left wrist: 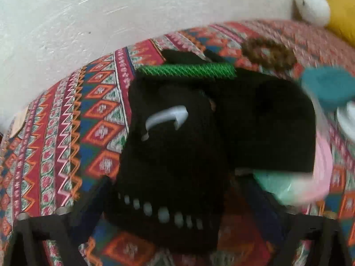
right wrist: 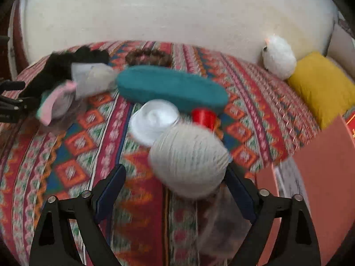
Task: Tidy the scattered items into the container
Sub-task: 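Grasp the white twine ball with the right tool while the left tool grasps the pink-green pouch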
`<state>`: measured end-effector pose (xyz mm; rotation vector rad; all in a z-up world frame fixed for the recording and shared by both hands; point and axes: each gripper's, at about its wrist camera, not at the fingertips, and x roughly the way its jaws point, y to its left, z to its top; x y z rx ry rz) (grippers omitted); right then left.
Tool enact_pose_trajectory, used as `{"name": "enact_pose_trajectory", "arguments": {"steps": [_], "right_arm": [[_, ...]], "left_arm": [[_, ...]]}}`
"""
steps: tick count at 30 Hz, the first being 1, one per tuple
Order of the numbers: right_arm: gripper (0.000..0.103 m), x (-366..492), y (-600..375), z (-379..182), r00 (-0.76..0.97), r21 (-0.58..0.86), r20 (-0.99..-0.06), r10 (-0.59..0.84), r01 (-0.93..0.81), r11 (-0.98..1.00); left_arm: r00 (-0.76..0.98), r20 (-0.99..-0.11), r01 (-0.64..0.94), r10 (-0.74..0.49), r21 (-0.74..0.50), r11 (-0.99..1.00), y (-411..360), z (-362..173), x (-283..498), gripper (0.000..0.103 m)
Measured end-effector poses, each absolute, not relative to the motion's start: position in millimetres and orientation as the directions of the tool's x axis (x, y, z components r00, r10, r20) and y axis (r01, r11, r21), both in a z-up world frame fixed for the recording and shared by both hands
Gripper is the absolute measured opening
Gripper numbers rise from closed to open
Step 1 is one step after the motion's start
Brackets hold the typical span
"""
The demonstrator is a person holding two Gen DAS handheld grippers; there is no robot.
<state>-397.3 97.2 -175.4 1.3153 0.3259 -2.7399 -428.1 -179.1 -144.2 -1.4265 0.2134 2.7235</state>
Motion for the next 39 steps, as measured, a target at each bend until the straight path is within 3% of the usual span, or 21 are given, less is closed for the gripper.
{"name": "enact_pose_trajectory", "arguments": {"steps": [2, 5, 8, 11, 12, 18, 31, 39], "right_arm": [[0.068, -401, 100, -175, -0.629, -0.146, -0.778, 0.009, 0.168, -0.975], [0.068, -402, 110, -172, -0.608, -0.073, -0.793, -0.035, 0.152, -0.986], [0.068, -395, 120, -166, -0.568, 0.037, -0.815, -0.114, 0.146, -0.989], [0.068, -388, 127, -163, -0.532, 0.126, -0.827, -0.181, 0.138, -0.982], [0.068, -384, 128, -162, -0.522, 0.143, -0.83, -0.195, 0.139, -0.98], [0.068, -356, 130, -141, -0.521, 0.177, -0.818, -0.245, 0.178, -0.968], [0.068, -345, 111, -127, -0.498, 0.203, -0.809, -0.311, 0.26, -0.944], [0.068, -339, 108, -120, -0.507, 0.198, -0.8, -0.32, 0.28, -0.939]], "left_arm": [[-0.572, -0.821, -0.095, -0.002, 0.069, -0.993, -183, -140, -430, 0.018], [-0.572, -0.82, -0.067, -0.02, 0.071, -0.995, -185, -134, -418, 0.017], [-0.572, -0.819, -0.036, -0.045, 0.08, -0.996, -186, -134, -404, 0.026], [-0.605, -0.793, 0.014, -0.065, 0.071, -0.997, -180, -127, -379, 0.077], [-0.625, -0.779, 0.013, -0.048, 0.051, -0.999, -176, -122, -367, 0.084], [-0.626, -0.774, -0.074, 0.092, -0.059, -0.996, -132, -120, -337, 0.084], [-0.617, -0.785, -0.007, 0.062, -0.073, -0.997, -95, -139, -422, 0.084], [-0.639, -0.765, 0.028, 0.082, -0.129, -0.991, -119, -143, -378, 0.081]]}}
